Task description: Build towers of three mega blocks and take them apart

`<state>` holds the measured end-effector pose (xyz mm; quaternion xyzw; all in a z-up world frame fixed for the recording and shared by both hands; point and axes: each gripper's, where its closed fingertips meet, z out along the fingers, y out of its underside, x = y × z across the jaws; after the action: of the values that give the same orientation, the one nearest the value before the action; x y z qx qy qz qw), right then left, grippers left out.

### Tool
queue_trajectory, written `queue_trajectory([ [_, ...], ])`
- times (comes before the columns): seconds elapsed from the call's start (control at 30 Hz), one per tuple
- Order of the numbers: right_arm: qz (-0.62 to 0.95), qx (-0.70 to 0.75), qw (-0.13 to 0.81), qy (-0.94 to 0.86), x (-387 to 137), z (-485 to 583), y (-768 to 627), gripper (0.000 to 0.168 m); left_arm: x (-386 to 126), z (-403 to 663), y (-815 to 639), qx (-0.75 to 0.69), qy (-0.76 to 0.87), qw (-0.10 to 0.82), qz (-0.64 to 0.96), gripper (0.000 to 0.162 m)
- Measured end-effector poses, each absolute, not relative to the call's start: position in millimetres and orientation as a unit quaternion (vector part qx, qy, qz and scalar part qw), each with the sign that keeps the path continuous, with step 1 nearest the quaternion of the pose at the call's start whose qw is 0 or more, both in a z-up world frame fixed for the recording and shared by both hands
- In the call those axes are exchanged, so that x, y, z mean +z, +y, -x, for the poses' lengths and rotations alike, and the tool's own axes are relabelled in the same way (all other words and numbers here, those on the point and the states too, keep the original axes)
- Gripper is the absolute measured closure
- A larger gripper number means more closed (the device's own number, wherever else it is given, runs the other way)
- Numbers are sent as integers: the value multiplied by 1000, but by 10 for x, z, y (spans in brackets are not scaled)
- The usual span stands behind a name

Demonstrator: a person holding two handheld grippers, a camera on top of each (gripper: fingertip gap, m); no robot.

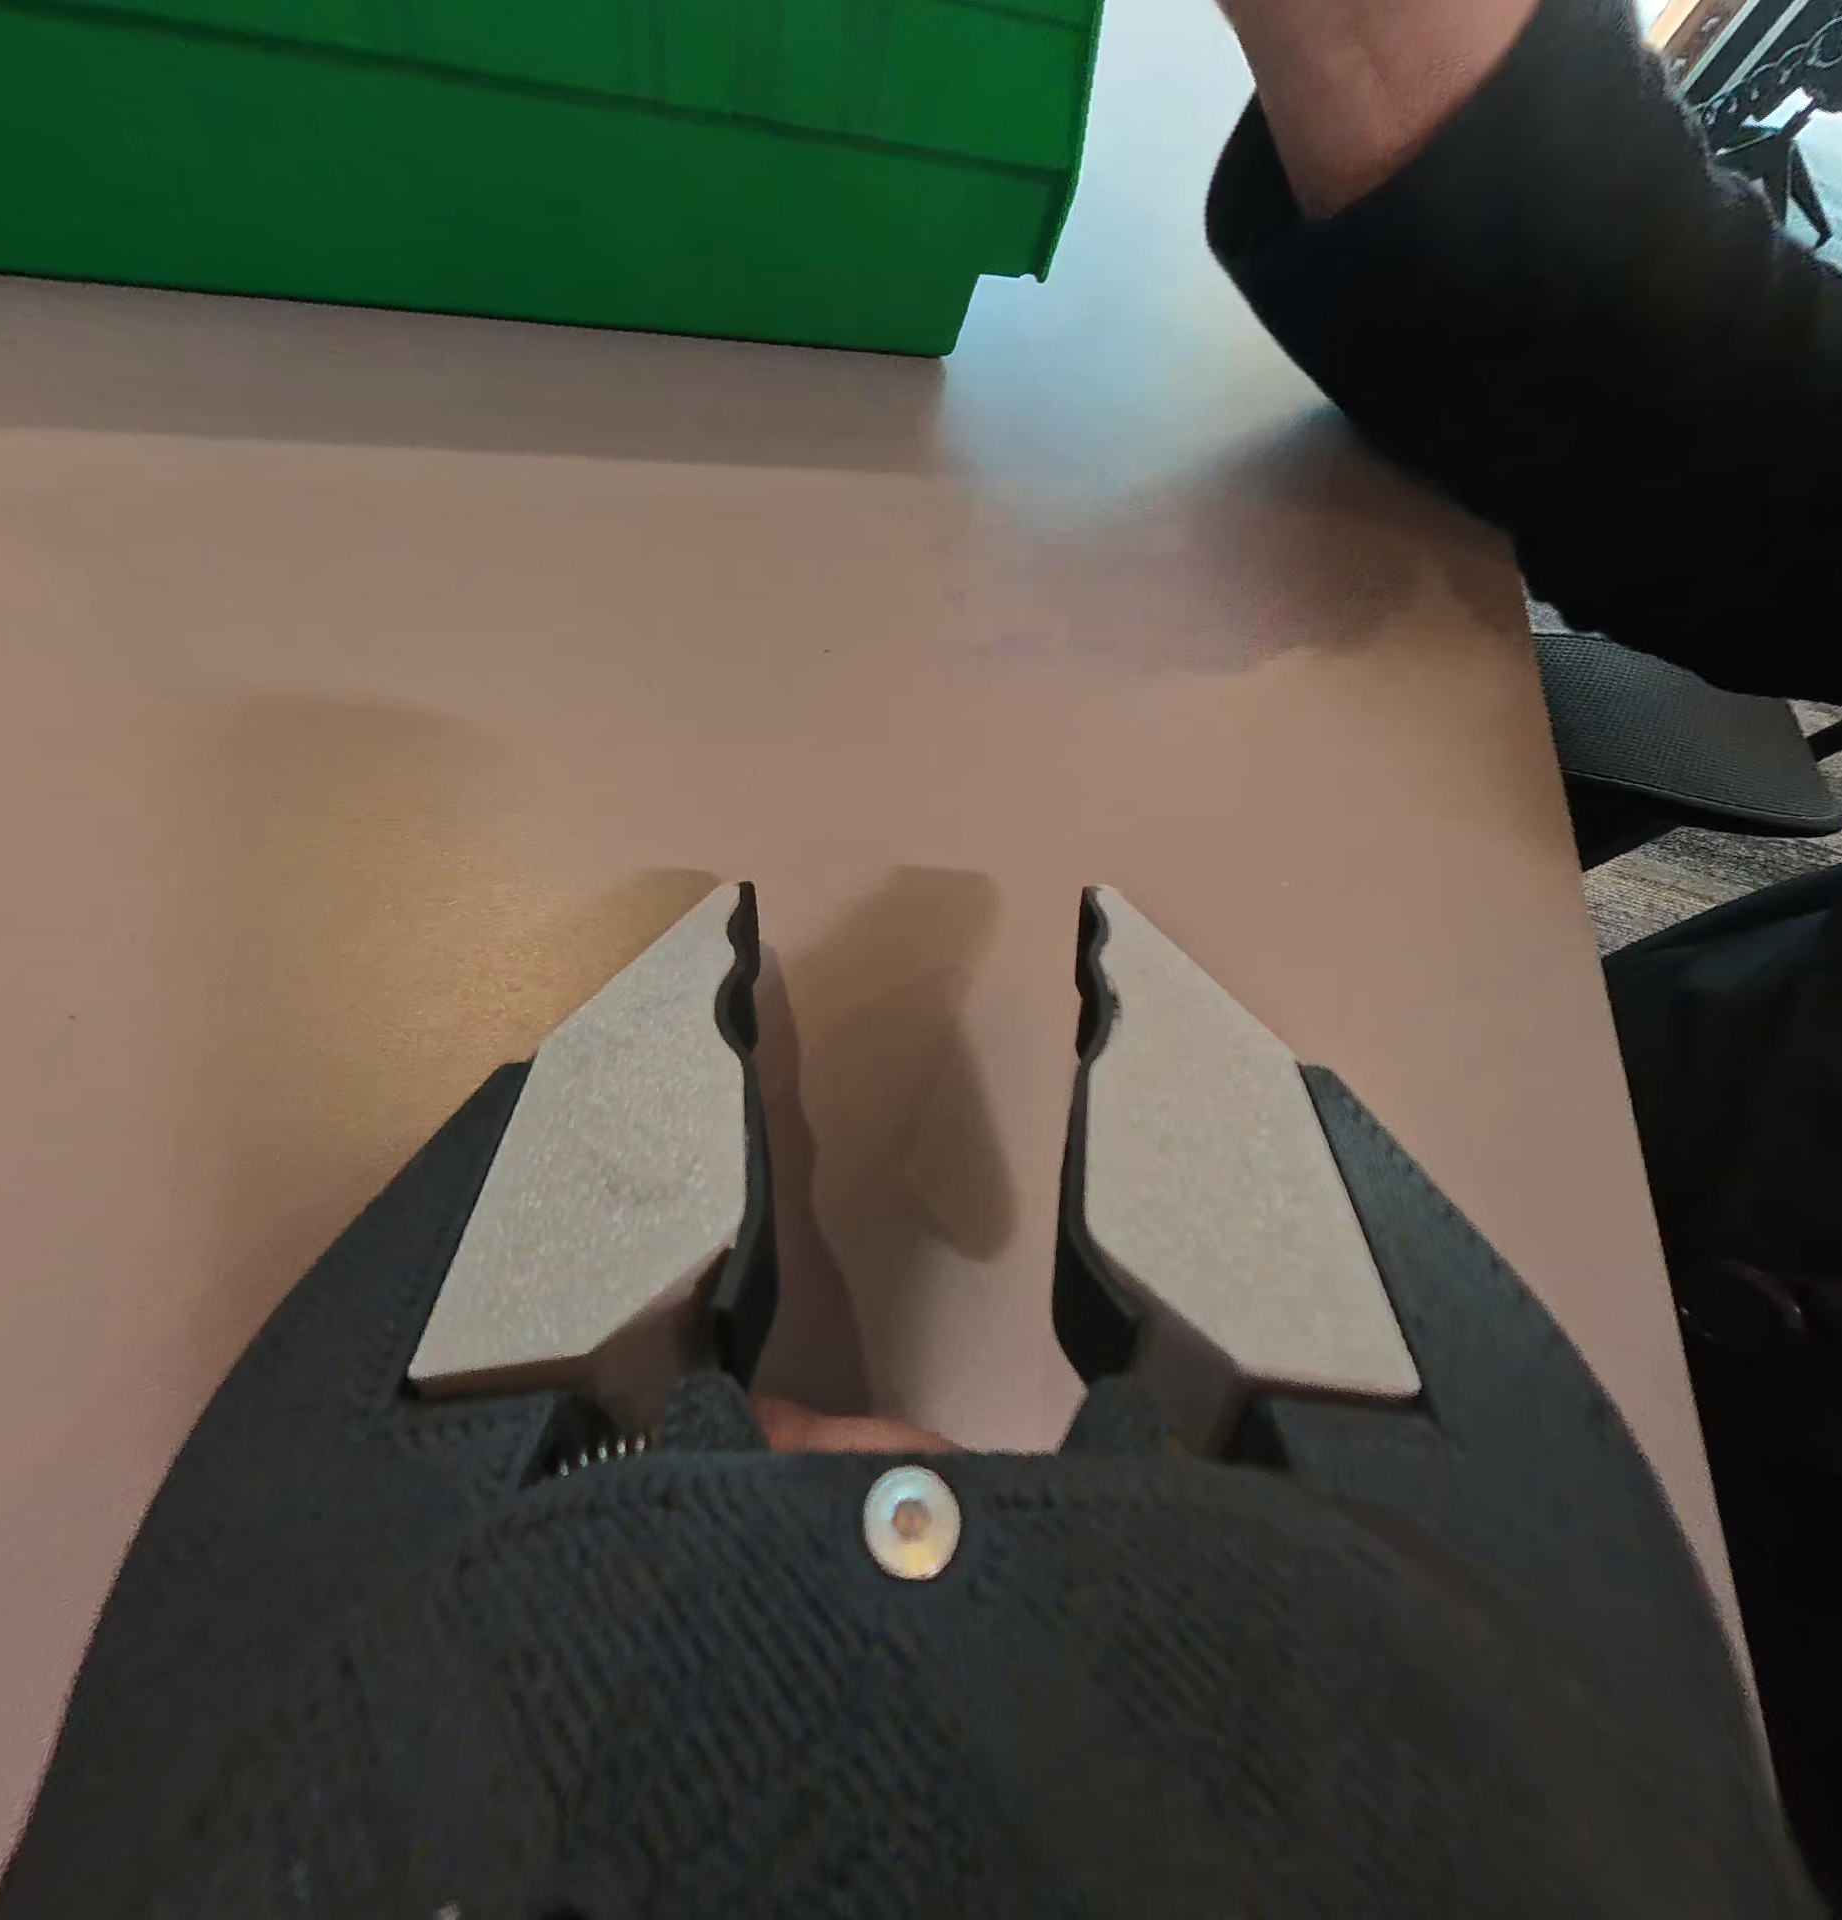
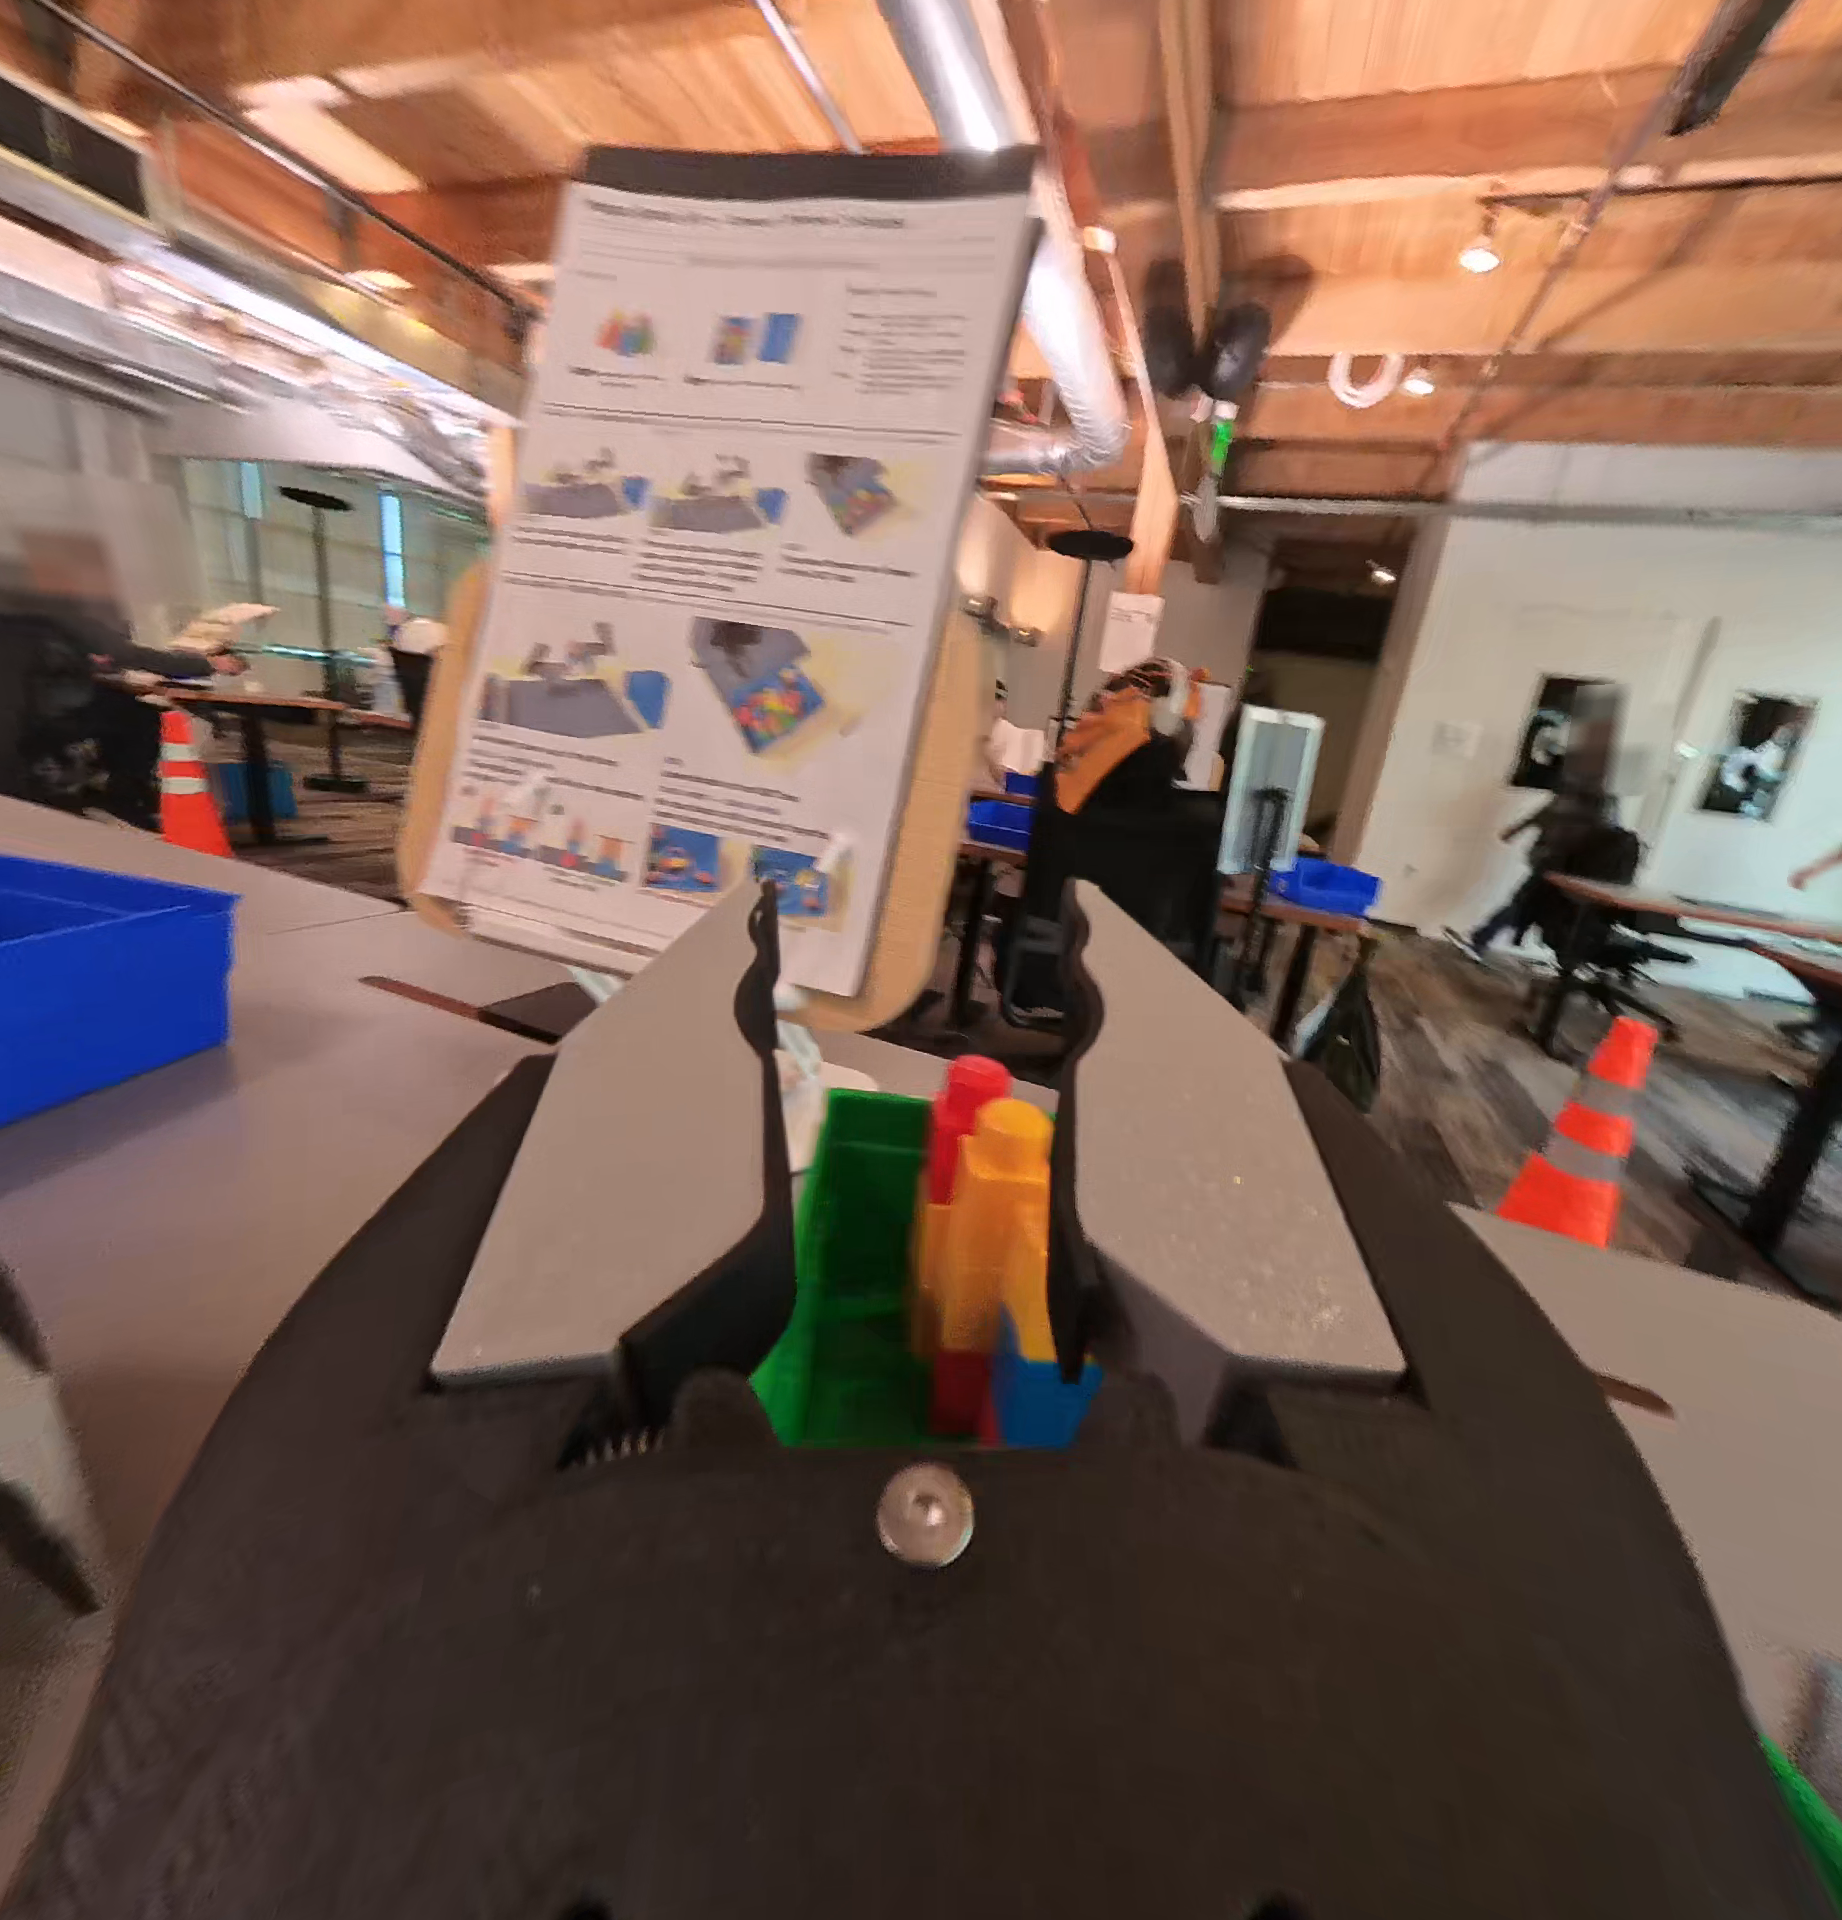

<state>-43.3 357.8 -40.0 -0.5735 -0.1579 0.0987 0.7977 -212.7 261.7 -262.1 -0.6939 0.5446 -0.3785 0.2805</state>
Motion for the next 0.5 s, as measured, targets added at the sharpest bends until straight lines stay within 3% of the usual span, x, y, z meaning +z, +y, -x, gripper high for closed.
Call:
queue_trajectory([
  [0.17,585,50,758,-283,-709,1241,3487,118,-2600,2133,2653,-389,530,280,699,103],
  [0.27,528,-9,779,-339,-690,1508,3289,146,-2584,2140,2678,-399,519,278,703,103],
  [0.4,528,9,777,-343,-717,1656,3205,137,-2586,2141,2684,-403,515,273,706,103],
  [0.5,520,36,775,-358,-745,1768,3111,144,-2592,2139,2682,-400,517,274,705,103],
])
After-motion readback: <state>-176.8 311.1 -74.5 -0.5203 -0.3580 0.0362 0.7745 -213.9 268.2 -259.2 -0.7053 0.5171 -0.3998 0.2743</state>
